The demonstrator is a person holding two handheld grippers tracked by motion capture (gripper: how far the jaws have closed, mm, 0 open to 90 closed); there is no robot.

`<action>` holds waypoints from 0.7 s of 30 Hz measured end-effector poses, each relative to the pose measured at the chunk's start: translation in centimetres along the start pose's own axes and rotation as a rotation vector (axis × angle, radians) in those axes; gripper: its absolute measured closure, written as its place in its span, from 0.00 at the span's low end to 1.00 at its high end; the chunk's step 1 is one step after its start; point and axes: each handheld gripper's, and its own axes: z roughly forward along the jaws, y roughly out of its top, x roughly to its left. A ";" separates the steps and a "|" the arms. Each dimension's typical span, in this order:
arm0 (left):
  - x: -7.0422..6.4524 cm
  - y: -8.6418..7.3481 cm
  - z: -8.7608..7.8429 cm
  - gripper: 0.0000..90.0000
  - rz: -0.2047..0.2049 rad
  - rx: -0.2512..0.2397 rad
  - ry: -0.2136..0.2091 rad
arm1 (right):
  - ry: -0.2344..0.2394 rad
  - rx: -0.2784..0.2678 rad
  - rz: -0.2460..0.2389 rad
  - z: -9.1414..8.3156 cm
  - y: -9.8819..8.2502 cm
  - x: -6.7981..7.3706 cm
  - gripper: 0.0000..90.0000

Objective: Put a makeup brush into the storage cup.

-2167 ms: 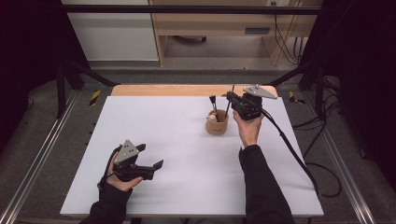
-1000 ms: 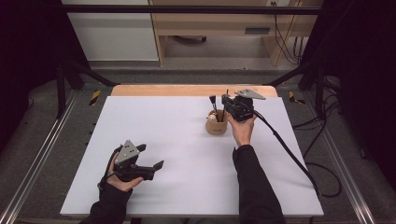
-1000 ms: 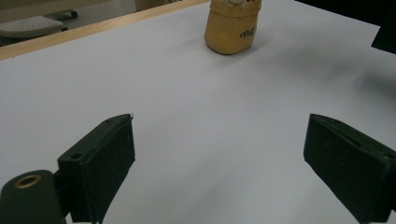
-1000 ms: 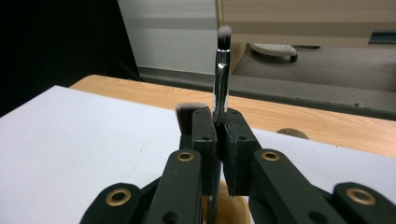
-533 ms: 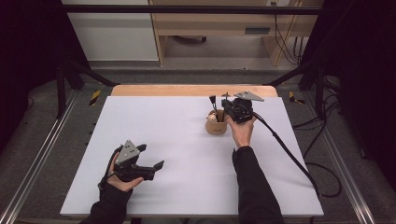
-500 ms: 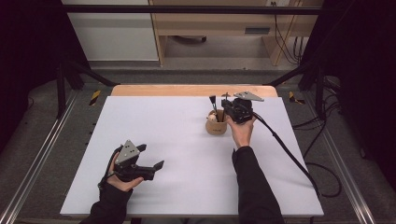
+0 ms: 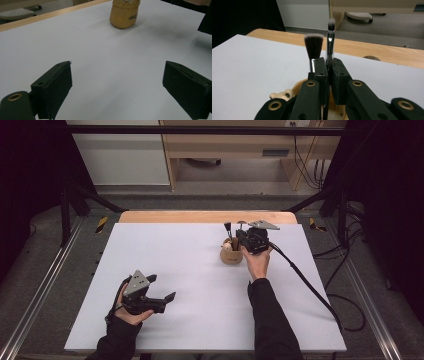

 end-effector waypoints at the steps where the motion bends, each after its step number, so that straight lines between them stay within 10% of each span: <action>1: 0.0 0.0 0.0 0.09 -0.001 0.000 0.001 | 0.000 0.004 0.002 0.0 -0.1 -0.1 0.92; 12: 0.0 0.0 0.1 0.09 -0.005 -0.001 0.000 | 0.011 0.007 0.004 -1.4 -0.3 -0.6 0.86; 21: 0.2 0.0 -0.1 0.09 -0.016 -0.009 0.002 | 0.108 -0.013 -0.018 -4.3 -0.6 0.2 0.68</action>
